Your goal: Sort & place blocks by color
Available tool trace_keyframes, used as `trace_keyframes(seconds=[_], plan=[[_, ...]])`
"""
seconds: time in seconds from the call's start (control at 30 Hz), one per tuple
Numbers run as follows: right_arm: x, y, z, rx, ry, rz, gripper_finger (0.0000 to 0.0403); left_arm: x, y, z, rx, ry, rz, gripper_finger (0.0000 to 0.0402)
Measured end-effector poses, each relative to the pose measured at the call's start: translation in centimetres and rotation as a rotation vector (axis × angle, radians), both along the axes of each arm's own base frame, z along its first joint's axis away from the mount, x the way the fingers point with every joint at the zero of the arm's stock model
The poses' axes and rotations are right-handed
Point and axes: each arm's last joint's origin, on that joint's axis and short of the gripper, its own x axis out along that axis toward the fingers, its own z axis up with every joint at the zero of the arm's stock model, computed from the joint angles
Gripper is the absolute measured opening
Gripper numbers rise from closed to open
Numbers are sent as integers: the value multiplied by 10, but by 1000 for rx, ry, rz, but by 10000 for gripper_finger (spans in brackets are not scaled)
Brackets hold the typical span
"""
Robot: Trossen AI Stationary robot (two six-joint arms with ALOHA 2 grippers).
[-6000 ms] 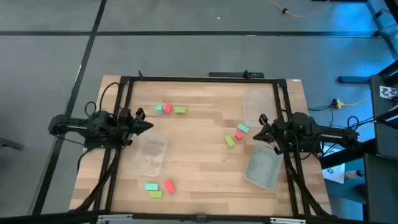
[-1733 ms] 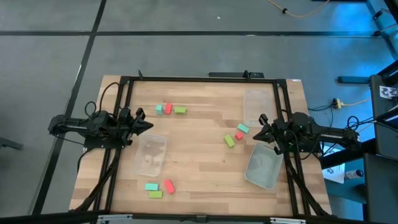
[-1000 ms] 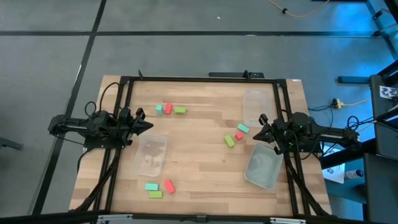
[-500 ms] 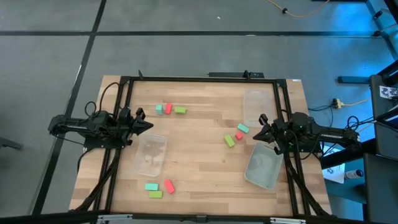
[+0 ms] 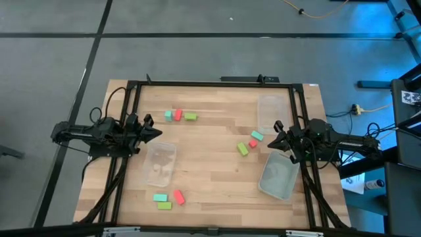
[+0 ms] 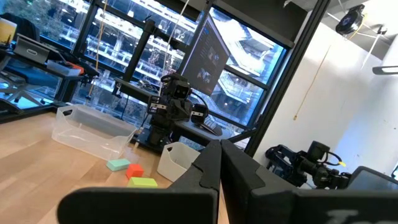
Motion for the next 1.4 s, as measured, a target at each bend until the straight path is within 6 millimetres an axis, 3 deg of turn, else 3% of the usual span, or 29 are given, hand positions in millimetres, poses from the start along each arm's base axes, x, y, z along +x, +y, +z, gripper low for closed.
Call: trace_keyframes(seconds=[0.67, 0.83, 1.03, 1.23, 1.4], plan=[[0, 0, 0, 0, 0, 0, 14, 0, 2, 0, 83, 3, 113, 0], [0, 0, 0, 0, 0, 0, 14, -1, 5, 1, 20, 0, 203, 0], [0, 0, 0, 0, 0, 0, 14, -4, 8, 15, -105, -144, 265, 2], [0, 0, 0, 0, 0, 0, 14, 9, 11, 42, -110, -58, 347, 52], [0, 0, 0, 0, 0, -1, 14, 44, 15, 74, -74, 60, 374, 126]])
